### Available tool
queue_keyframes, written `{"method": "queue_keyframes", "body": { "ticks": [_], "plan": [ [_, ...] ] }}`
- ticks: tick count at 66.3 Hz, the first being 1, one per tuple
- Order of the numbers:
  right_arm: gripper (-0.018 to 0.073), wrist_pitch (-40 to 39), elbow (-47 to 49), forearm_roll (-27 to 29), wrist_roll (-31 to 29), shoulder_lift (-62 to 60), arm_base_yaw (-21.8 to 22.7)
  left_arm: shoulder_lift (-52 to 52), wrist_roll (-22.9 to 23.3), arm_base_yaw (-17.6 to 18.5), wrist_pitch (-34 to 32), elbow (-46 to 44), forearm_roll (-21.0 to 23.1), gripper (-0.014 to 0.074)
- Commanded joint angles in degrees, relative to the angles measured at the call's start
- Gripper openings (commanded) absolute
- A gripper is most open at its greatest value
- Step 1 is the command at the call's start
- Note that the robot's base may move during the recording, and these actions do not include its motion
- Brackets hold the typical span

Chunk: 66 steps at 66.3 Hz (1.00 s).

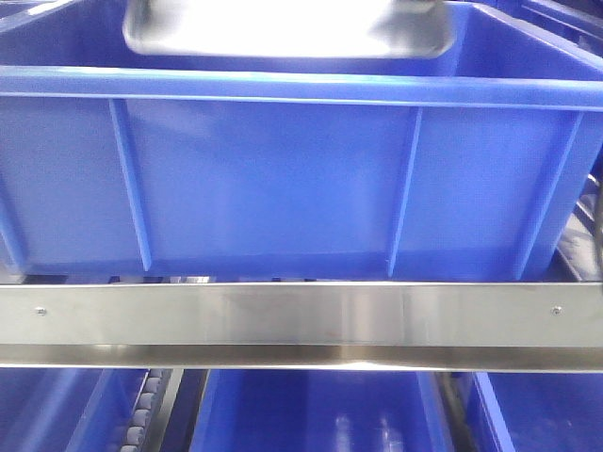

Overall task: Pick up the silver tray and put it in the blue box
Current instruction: 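Lower the tray into the blue bin with both grippers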

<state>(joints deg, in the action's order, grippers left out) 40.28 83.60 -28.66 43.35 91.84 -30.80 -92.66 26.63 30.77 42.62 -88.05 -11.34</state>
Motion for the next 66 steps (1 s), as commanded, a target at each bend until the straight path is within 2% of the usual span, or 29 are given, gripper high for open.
{"method": "queue_keyframes", "body": {
  "ticks": [1,36,42,50,54,66],
  "plan": [
    [0.0059,-9.5,2.7,0.7,-1.0,-1.4,-0.3,0.5,-0.9,-0.1,-7.2,-2.1,3.2,-0.0104],
    [0.0059,-9.4,2.7,0.6,-1.0,-0.4,-0.2,-1.3,-0.9,-1.0,-7.2,-2.1,2.2,-0.0097],
    [0.006,-9.2,2.7,-0.1,-1.0,-0.4,0.1,-1.3,-0.9,-1.0,-7.2,-2.1,-0.1,-0.0035],
    [0.0065,-8.3,2.7,-0.3,-1.0,-0.4,1.0,-1.3,-0.6,-1.4,-7.1,-2.1,-3.0,0.0099],
    [0.0097,-7.9,2.7,-0.3,-1.0,-0.4,1.8,-1.3,-0.4,-2.0,-7.1,-2.1,-3.1,0.0151],
    [0.0396,-7.3,2.7,-0.3,-1.0,-0.4,3.0,-1.3,1.3,-4.0,-6.7,-2.1,-2.9,0.0179]
  ]
}}
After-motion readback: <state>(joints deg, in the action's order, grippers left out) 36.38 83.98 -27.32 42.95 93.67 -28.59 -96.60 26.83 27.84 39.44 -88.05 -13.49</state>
